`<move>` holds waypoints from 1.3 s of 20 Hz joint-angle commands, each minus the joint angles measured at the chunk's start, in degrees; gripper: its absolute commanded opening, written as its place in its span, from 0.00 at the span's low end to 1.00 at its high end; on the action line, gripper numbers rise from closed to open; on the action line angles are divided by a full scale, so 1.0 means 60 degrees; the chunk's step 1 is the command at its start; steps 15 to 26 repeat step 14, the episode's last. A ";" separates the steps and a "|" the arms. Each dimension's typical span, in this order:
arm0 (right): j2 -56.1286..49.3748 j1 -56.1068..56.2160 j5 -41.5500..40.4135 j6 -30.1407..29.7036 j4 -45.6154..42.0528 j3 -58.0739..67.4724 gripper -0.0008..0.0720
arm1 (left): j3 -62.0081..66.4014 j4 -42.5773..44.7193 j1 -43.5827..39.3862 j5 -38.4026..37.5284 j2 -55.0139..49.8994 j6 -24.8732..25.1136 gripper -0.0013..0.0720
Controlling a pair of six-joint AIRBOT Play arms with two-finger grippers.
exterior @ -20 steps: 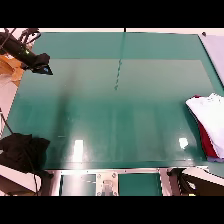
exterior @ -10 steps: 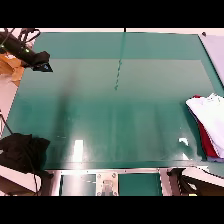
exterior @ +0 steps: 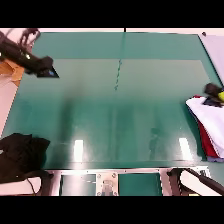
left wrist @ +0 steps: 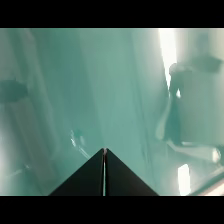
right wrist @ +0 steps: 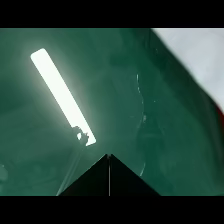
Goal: Fold the shirts.
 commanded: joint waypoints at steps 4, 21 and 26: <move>0.2605 0.4007 -0.2419 0.0382 0.1537 -0.4036 0.03 | -0.5548 0.0029 -0.1158 0.1399 0.3326 0.0164 0.04; 0.2769 0.4809 -0.2273 0.0368 0.1599 -0.4255 0.03 | -0.6710 0.0127 -0.1209 0.1333 0.3920 -0.0069 0.04; 0.2769 0.4809 -0.2273 0.0368 0.1599 -0.4255 0.03 | -0.6710 0.0127 -0.1209 0.1333 0.3920 -0.0069 0.04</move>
